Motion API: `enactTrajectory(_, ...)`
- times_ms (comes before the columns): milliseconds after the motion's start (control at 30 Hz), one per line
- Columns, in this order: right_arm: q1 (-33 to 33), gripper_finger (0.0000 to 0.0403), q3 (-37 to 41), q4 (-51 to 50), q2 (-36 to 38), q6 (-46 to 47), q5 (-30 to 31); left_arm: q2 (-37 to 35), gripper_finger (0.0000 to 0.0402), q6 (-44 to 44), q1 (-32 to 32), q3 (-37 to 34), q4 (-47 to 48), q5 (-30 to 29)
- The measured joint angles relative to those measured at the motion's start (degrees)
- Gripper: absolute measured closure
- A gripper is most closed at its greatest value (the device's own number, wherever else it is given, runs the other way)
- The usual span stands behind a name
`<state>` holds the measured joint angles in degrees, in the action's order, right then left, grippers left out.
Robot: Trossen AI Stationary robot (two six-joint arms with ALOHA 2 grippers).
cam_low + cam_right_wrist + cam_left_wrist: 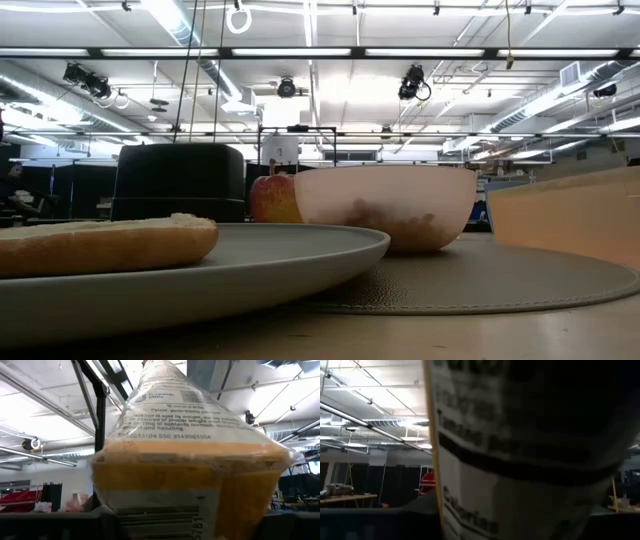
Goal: Arrange a breakfast setting
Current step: Pour the cereal from the yellow cereal box into the light orange bowl
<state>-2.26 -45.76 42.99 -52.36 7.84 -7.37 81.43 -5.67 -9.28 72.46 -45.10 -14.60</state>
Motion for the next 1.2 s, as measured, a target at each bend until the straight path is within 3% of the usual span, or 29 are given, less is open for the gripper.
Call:
enactTrajectory(233, 0.04, 0.0198, 0.02, -6.40, 1.69, 0.51, 1.04, -1.91, 0.0365, 0.20, -0.85, 2.14, 10.60, 0.06)
enactTrajectory(300, 0.04, 0.0174, 0.03, -9.75, 2.85, 0.48, 1.29, -3.31, 0.0388, 0.12, -1.26, 2.91, 15.76, 0.14)
enactTrajectory(400, 0.02, 0.0135, 0.04, -13.12, 5.23, 0.36, 1.85, -6.00, 0.0386, 0.46, -1.97, 3.92, 23.30, -1.05)
enactTrajectory(633, -0.11, 0.0073, 0.00, -19.50, 12.91, -4.56, 4.54, -15.10, 0.0390, 3.17, -4.74, 4.16, 44.79, -11.28)
enactTrajectory(800, -0.09, 0.0066, 0.00, -25.30, 17.03, -6.49, 9.54, -20.44, 0.0391, 10.25, -7.42, 4.16, 62.71, -21.29)
enactTrajectory(1033, -0.07, 0.0066, 0.00, -29.56, 18.27, -6.06, 11.95, -24.22, 0.0392, 32.00, -11.04, 4.05, 95.04, -37.75)
enactTrajectory(1200, -0.07, 0.0067, 0.00, -29.33, 16.42, -6.46, 13.68, -23.49, 0.0392, 40.24, -10.74, 4.00, 104.42, -42.48)
